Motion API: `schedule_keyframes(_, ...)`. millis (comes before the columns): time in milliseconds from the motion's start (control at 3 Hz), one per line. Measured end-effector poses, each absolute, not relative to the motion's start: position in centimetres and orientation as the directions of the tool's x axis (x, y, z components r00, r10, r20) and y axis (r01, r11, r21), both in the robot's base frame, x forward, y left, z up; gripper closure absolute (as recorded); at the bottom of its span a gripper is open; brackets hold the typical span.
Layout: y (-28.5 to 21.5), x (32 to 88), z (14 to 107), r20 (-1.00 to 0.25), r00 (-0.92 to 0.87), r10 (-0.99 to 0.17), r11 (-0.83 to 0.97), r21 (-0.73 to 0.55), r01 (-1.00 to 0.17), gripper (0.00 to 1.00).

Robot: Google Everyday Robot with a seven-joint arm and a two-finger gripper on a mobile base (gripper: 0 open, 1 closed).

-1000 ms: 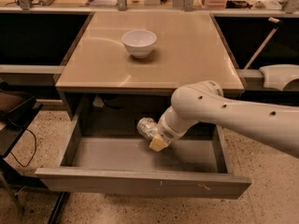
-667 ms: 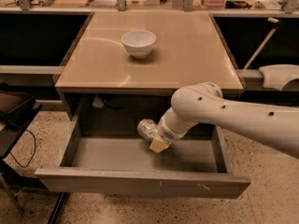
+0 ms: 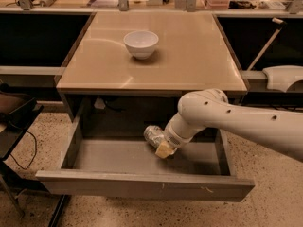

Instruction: Place 7up can into top drawer

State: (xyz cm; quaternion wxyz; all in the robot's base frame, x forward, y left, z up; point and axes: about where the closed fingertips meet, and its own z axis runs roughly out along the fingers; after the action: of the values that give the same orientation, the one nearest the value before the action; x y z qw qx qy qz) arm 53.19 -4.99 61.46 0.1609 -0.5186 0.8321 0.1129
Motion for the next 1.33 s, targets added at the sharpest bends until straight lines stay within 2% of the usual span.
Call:
schedule_keyframes(333, -5.02, 53.14, 61.19, -0.383, -0.413, -0.826, 0.437, 0.026, -0.899, 1.0)
schedule_keyframes(667, -5.02, 53.14, 61.19, -0.383, -0.413, -0.826, 0.437, 0.026, -0.899, 0.81)
schedule_keyframes(1333, -5.02, 53.14, 61.19, -0.383, -0.413, -0.826, 0.437, 0.026, -0.899, 0.35)
